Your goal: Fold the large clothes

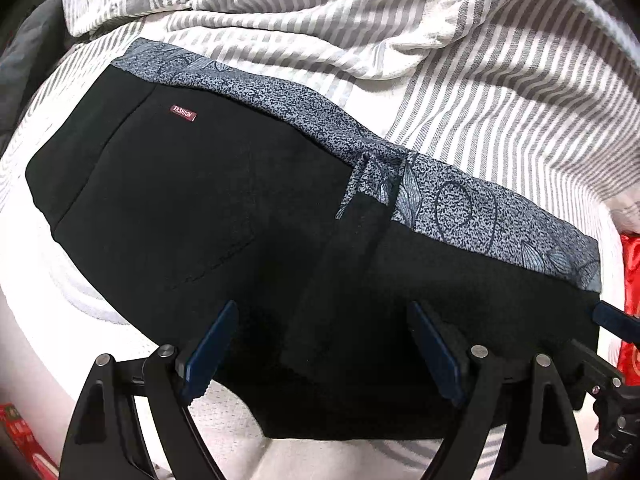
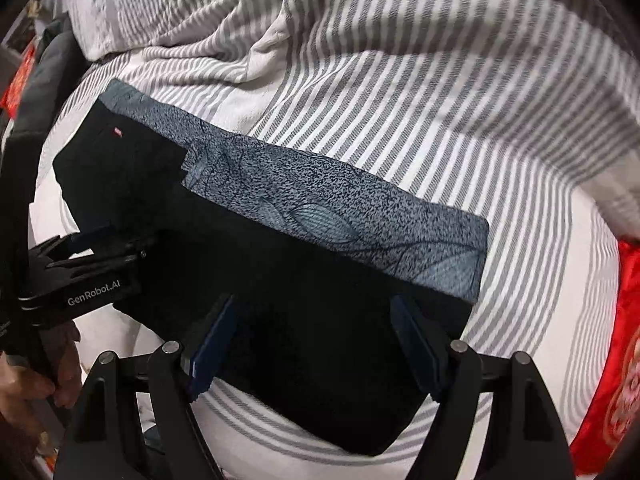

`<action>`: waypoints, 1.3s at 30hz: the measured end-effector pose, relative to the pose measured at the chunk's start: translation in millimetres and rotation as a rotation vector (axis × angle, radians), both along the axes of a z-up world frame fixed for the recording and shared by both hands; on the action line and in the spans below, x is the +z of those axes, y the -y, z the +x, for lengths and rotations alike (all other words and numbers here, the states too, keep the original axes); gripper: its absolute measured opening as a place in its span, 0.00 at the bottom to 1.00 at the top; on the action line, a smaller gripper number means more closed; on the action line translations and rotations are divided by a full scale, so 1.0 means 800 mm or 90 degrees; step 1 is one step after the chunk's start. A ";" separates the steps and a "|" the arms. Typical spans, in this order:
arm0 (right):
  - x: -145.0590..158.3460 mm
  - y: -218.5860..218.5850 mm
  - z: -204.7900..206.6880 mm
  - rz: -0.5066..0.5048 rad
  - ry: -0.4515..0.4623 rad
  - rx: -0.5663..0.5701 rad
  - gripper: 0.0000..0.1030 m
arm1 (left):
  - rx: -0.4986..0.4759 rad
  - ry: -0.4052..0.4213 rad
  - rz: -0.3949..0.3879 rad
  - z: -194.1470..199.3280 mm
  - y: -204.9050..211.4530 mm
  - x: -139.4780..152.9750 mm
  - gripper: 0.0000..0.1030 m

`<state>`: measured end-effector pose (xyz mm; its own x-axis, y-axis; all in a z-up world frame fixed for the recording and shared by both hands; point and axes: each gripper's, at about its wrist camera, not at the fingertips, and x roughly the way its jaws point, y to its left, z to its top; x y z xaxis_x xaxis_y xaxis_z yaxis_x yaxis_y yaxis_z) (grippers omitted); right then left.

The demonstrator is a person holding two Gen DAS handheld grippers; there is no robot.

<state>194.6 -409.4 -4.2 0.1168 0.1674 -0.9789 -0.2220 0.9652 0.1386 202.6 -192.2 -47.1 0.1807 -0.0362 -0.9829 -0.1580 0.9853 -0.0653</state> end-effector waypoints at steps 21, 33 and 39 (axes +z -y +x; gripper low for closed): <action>0.014 -0.136 -0.047 -0.027 -0.043 -0.154 0.79 | -0.029 0.015 -0.053 -0.019 -0.188 0.036 0.85; 0.021 -0.203 -0.019 -0.033 -0.051 -0.109 0.79 | 0.189 0.028 -0.205 -0.024 -0.339 -0.001 0.85; 0.017 -0.222 -0.010 -0.040 -0.056 -0.081 0.79 | 0.209 0.055 -0.240 -0.009 -0.349 -0.014 0.85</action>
